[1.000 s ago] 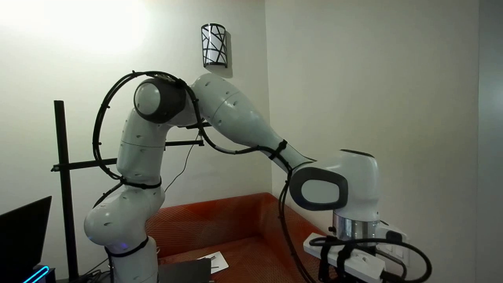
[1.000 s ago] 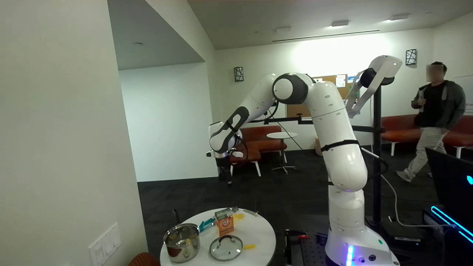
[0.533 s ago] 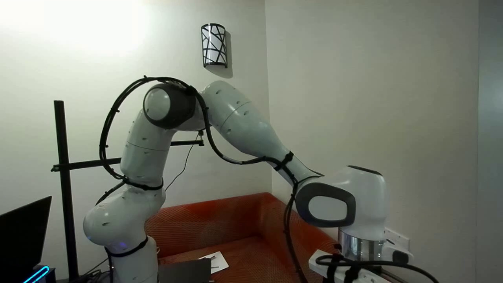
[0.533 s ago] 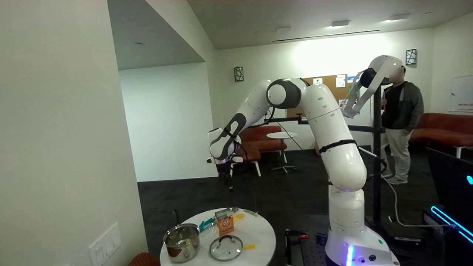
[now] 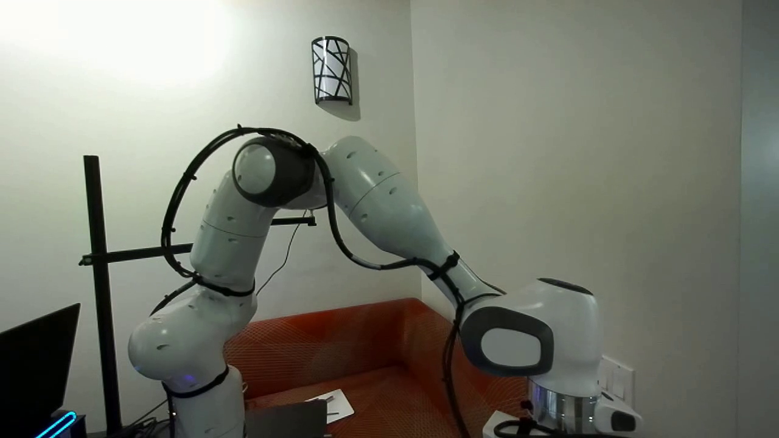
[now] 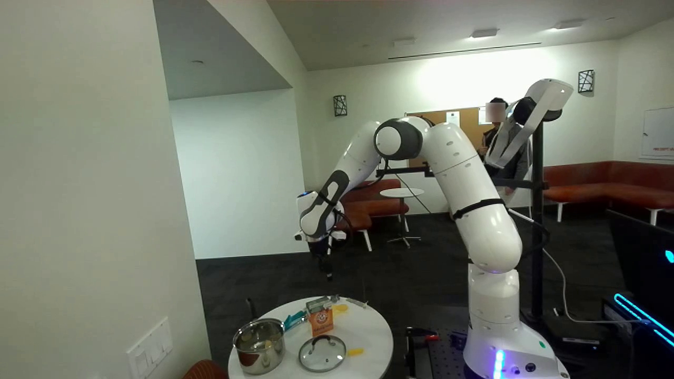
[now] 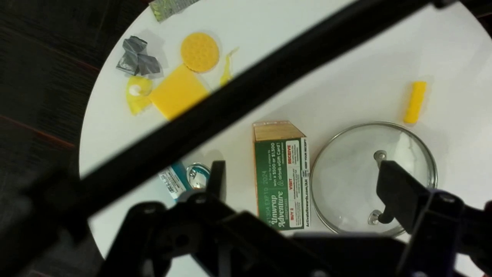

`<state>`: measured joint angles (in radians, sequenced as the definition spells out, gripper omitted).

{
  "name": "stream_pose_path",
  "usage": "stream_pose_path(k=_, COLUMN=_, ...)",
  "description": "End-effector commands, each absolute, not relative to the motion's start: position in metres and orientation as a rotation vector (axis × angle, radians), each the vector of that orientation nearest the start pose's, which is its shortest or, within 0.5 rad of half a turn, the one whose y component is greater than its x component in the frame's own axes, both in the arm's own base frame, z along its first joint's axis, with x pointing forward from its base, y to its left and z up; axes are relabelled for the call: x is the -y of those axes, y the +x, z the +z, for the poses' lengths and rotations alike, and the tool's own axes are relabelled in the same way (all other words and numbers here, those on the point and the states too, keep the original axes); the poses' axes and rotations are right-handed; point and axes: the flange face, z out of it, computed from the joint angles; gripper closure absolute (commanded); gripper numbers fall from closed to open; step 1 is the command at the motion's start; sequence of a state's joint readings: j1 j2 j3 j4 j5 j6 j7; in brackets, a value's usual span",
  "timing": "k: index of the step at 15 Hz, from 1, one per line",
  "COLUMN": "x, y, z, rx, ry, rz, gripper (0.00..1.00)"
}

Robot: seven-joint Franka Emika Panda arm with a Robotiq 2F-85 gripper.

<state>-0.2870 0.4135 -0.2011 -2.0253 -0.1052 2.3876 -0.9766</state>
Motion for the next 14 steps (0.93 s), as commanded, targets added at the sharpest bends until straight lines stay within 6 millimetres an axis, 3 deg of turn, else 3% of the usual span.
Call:
stream_pose_path(k=1, x=0.278, y=0.531, z=0.234, rx=0.958, ry=-3.088, rz=0.201, gripper=0.0)
stream_pose_path(k=14, x=0.271, y=0.535, z=0.182, rx=0.988, ry=-3.055, rz=0.269, gripper=0.0)
